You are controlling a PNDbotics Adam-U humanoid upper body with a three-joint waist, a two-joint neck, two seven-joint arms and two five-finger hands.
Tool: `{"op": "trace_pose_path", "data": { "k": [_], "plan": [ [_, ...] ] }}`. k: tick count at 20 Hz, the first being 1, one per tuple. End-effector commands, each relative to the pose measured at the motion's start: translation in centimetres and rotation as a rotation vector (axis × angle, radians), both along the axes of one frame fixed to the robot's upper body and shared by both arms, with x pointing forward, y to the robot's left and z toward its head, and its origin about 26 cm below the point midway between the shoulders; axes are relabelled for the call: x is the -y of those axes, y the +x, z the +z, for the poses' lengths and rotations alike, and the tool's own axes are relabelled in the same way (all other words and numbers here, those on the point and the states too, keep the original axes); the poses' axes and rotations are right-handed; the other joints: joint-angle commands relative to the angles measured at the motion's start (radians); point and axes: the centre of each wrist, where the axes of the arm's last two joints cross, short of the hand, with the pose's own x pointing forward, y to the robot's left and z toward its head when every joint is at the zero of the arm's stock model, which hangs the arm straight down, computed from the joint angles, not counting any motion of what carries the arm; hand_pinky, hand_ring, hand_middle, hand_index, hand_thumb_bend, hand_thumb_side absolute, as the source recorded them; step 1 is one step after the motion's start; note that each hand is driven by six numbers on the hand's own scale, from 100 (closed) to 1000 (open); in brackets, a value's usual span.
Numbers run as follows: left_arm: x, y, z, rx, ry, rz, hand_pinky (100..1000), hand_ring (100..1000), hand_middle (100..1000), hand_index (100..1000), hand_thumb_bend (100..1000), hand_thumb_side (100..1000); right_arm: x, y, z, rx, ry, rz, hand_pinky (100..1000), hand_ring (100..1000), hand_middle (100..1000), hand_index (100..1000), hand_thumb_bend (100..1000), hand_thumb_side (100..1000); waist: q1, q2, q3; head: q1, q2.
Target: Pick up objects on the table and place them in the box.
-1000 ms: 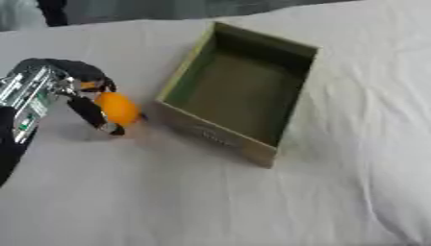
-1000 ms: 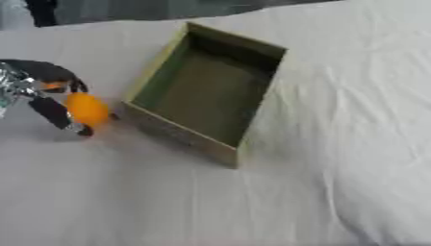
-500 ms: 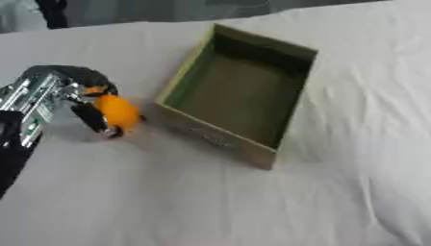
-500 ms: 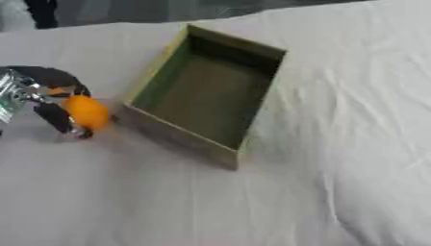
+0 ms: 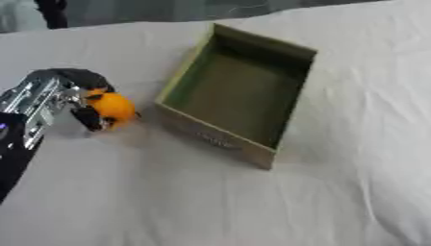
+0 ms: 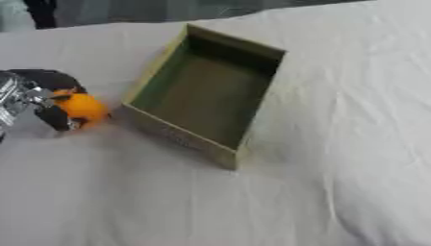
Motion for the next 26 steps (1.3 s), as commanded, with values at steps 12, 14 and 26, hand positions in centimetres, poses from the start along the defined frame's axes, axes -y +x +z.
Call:
{"op": "trace_pose_path", "data": {
  "k": [12, 14, 26],
  "plan": [
    [0.0, -1.9, 5.0, 0.175, -0.071, -0.033, 690, 744, 674, 756, 100, 347, 0.3, -0.4, 0.8, 0.019, -0.015, -0.003, 769, 835, 802, 894, 100, 603, -0.002, -0.033, 0.007, -0.005, -0.004],
    [0.1, -2.2, 5.8, 0.206, -0.085, -0.037, 686, 735, 666, 730, 100, 346, 0.3, -0.4, 0.8, 0.018, -0.014, -0.003, 769, 835, 802, 894, 100, 603, -0.002, -0.035, 0.008, -0.005, -0.004],
    [4.7, -4.7, 12.0, 0.462, -0.242, -0.171, 651, 670, 587, 680, 100, 338, 0.3, -0.4, 0.8, 0.018, -0.011, 0.0, 769, 835, 802, 894, 100, 603, -0.004, -0.044, 0.007, 0.0, 0.001]
  ]
}}
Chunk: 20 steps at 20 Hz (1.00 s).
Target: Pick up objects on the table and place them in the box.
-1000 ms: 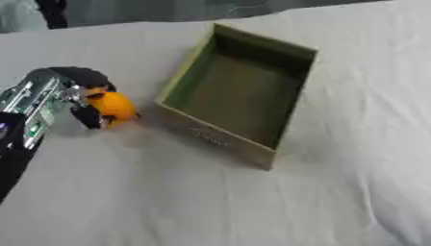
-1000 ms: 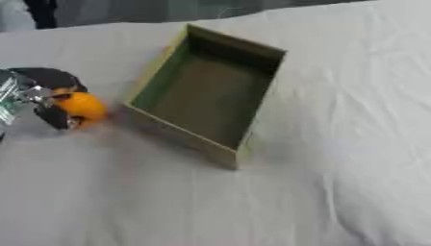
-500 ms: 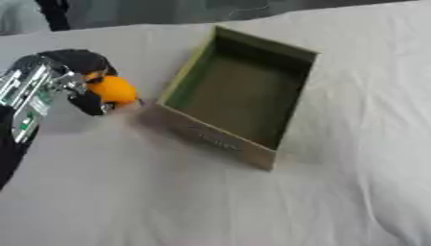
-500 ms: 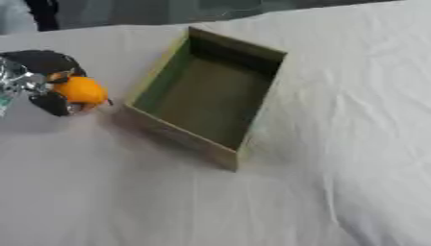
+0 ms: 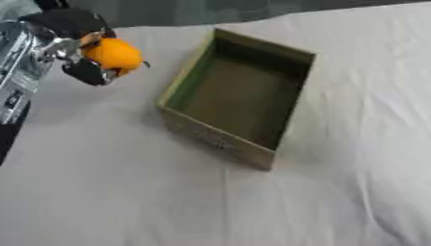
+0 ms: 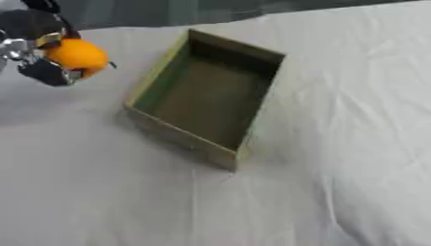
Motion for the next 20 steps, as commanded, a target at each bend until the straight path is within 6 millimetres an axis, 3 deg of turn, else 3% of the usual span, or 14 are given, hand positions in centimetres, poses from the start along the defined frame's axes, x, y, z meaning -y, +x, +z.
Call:
{"op": "trace_pose_path", "data": {
  "k": [1, 9, 14, 20],
  "plan": [
    [1.6, -1.0, 2.5, 0.102, -0.032, -0.052, 649, 668, 585, 679, 100, 338, 0.2, -0.3, 0.9, 0.025, -0.018, 0.0, 769, 835, 802, 894, 100, 603, -0.004, -0.024, -0.002, 0.006, 0.002],
    [6.8, -2.5, 4.7, 0.213, -0.101, -0.202, 624, 627, 542, 632, 100, 336, -0.1, -0.2, 1.1, 0.028, -0.019, 0.016, 770, 835, 802, 893, 100, 602, -0.006, -0.024, -0.018, 0.014, 0.008],
    [10.8, -2.0, 3.7, 0.225, -0.13, -0.257, 625, 628, 547, 629, 100, 329, -0.2, -0.1, 1.2, 0.032, -0.017, 0.024, 770, 835, 802, 893, 100, 602, -0.006, -0.023, -0.023, 0.016, 0.011],
    [15.7, -2.1, 1.2, 0.263, -0.129, -0.326, 630, 639, 555, 633, 100, 323, -0.4, -0.1, 1.4, 0.034, -0.015, 0.036, 770, 836, 802, 893, 100, 601, -0.006, -0.018, -0.028, 0.023, 0.014]
  ]
}}
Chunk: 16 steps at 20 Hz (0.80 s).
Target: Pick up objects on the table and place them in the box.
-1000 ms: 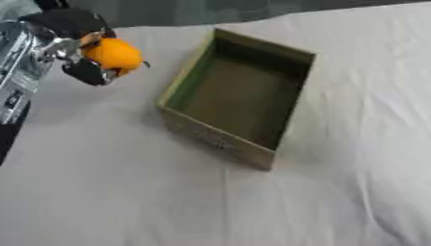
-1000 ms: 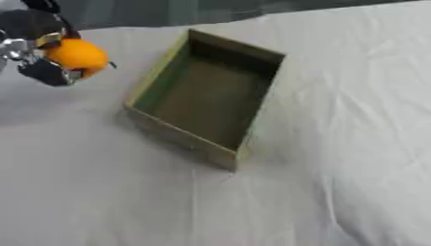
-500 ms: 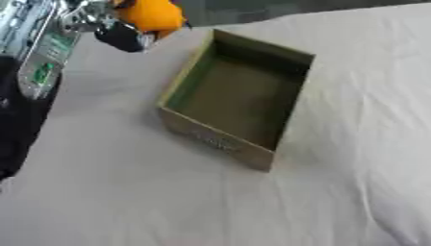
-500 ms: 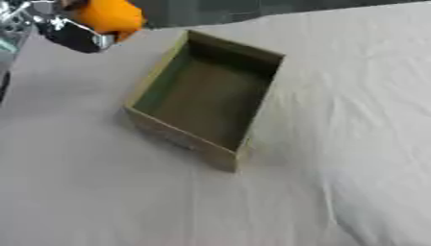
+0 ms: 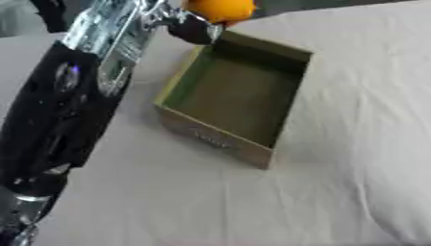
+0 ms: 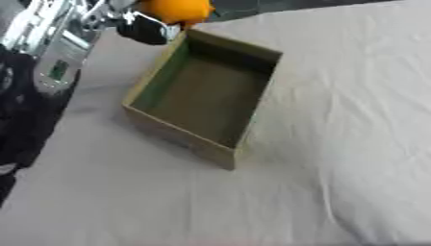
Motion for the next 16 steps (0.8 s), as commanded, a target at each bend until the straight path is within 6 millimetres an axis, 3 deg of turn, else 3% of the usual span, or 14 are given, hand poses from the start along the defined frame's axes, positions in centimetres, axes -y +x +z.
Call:
{"op": "trace_pose_path", "data": {
  "k": [1, 5, 9, 16],
  "plan": [
    [2.2, -0.5, -0.2, 0.065, 0.001, -0.033, 631, 641, 557, 635, 100, 322, -0.1, -0.2, 1.0, 0.028, -0.017, 0.013, 770, 836, 802, 893, 100, 601, -0.005, -0.017, -0.003, 0.005, 0.009],
    [3.8, -0.2, -3.0, 0.063, 0.016, -0.037, 626, 637, 555, 637, 100, 322, -0.2, -0.2, 1.2, 0.035, -0.016, 0.018, 770, 836, 802, 893, 100, 601, -0.004, -0.01, -0.01, 0.0, 0.021],
    [4.7, 0.5, -5.2, 0.063, 0.053, -0.025, 625, 640, 557, 637, 100, 324, -0.2, -0.1, 1.2, 0.037, -0.013, 0.021, 770, 836, 801, 893, 100, 600, -0.004, -0.006, -0.012, 0.004, 0.014],
    [5.0, 1.2, -7.4, 0.035, 0.159, -0.007, 648, 671, 585, 670, 100, 349, -0.2, -0.2, 1.2, 0.035, -0.011, 0.017, 770, 836, 801, 893, 100, 599, 0.0, -0.006, -0.009, 0.006, -0.002]
  ]
}}
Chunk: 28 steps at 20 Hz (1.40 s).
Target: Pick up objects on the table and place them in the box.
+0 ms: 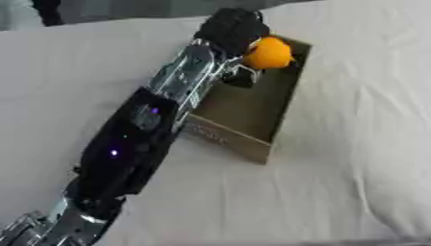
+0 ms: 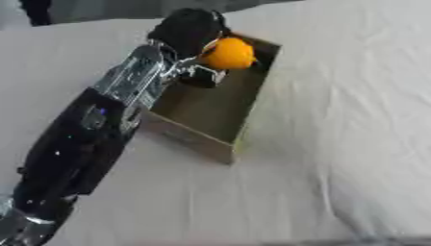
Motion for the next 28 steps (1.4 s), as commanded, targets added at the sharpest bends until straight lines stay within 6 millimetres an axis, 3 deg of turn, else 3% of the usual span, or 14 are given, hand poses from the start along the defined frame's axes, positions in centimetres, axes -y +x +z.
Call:
{"op": "trace_pose_path", "data": {
  "k": [1, 4, 6, 7, 9, 19, 22, 26, 27, 28],
  "plan": [
    [0.2, 0.0, 0.2, 0.007, 0.037, -0.001, 652, 676, 591, 676, 100, 357, 0.0, -0.3, 0.8, 0.021, -0.009, 0.003, 770, 836, 801, 893, 100, 599, -0.006, -0.019, 0.0, 0.004, -0.012],
    [0.2, 0.1, -0.1, -0.012, 0.063, 0.006, 675, 703, 619, 710, 100, 378, 0.1, -0.3, 0.7, 0.019, -0.008, 0.0, 770, 836, 801, 893, 100, 599, -0.006, -0.019, 0.0, 0.006, -0.016],
    [0.2, 0.1, -0.1, -0.029, 0.084, 0.005, 702, 742, 675, 788, 100, 520, 0.1, -0.3, 0.7, 0.018, -0.008, -0.002, 770, 836, 801, 893, 100, 598, -0.005, -0.02, 0.001, 0.007, -0.017],
    [0.2, 0.0, 0.0, -0.034, 0.094, 0.005, 732, 788, 735, 836, 258, 661, 0.1, -0.3, 0.7, 0.017, -0.008, -0.002, 770, 836, 801, 893, 100, 598, -0.005, -0.02, 0.002, 0.007, -0.017],
    [0.2, -0.2, 0.3, -0.037, 0.109, 0.01, 760, 829, 780, 883, 439, 768, 0.1, -0.3, 0.6, 0.016, -0.008, -0.003, 770, 836, 801, 893, 100, 599, -0.005, -0.02, 0.002, 0.007, -0.017],
    [-0.2, -0.8, 1.8, 0.023, 0.097, 0.049, 812, 894, 850, 935, 737, 845, 0.1, -0.3, 0.6, 0.013, -0.006, -0.006, 770, 836, 800, 893, 100, 598, -0.004, -0.024, 0.001, 0.006, -0.019],
    [-0.7, -0.9, 2.4, 0.038, 0.072, 0.063, 812, 892, 847, 932, 708, 847, 0.2, -0.3, 0.5, 0.013, -0.006, -0.008, 770, 835, 800, 893, 100, 598, -0.005, -0.025, 0.002, 0.005, -0.018],
    [-2.1, -1.5, 4.3, 0.101, -0.014, 0.076, 782, 859, 808, 908, 571, 862, 0.2, -0.4, 0.5, 0.014, -0.005, -0.012, 770, 836, 801, 893, 100, 598, -0.007, -0.027, 0.006, -0.001, -0.017],
    [-2.6, -1.8, 5.0, 0.123, -0.049, 0.076, 763, 836, 779, 888, 424, 884, 0.3, -0.4, 0.5, 0.014, -0.005, -0.014, 770, 836, 801, 893, 100, 598, -0.007, -0.028, 0.008, -0.003, -0.016],
    [-3.4, -2.2, 5.7, 0.153, -0.106, 0.071, 750, 821, 760, 875, 351, 881, 0.3, -0.4, 0.5, 0.015, -0.003, -0.016, 770, 836, 801, 893, 100, 597, -0.007, -0.028, 0.01, -0.006, -0.013]
  ]
}}
